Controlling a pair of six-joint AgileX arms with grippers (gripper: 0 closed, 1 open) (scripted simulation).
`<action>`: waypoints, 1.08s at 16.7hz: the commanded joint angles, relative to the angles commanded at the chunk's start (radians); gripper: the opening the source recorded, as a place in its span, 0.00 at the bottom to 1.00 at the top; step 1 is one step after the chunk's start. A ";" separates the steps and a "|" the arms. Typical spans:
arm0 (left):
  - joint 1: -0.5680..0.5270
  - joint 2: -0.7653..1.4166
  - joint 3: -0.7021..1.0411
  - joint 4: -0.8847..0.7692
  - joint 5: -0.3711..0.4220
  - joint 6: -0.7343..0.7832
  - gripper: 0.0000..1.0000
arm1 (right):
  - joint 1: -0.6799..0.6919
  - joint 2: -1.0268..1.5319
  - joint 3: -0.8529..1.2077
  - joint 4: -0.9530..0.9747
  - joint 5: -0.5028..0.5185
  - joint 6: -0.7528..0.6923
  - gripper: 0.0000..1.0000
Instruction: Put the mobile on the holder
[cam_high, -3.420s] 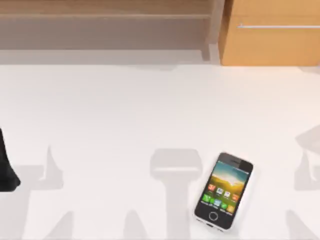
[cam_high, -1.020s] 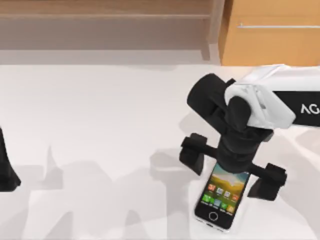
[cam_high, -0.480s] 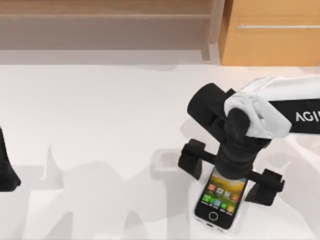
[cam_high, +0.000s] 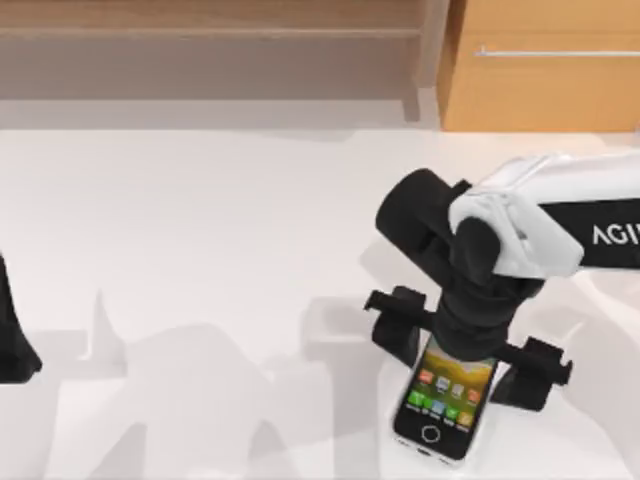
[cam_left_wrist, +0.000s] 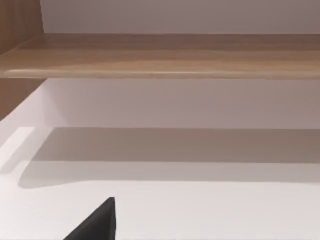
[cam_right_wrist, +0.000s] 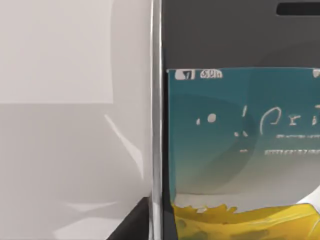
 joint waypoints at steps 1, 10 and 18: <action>0.000 0.000 0.000 0.000 0.000 0.000 1.00 | 0.000 0.000 0.000 0.000 0.000 0.000 0.25; 0.000 0.000 0.000 0.000 0.000 0.000 1.00 | 0.000 0.000 0.000 0.000 0.000 0.000 0.00; 0.000 0.000 0.000 0.000 0.000 0.000 1.00 | -0.001 -0.084 0.047 -0.125 0.013 -0.013 0.00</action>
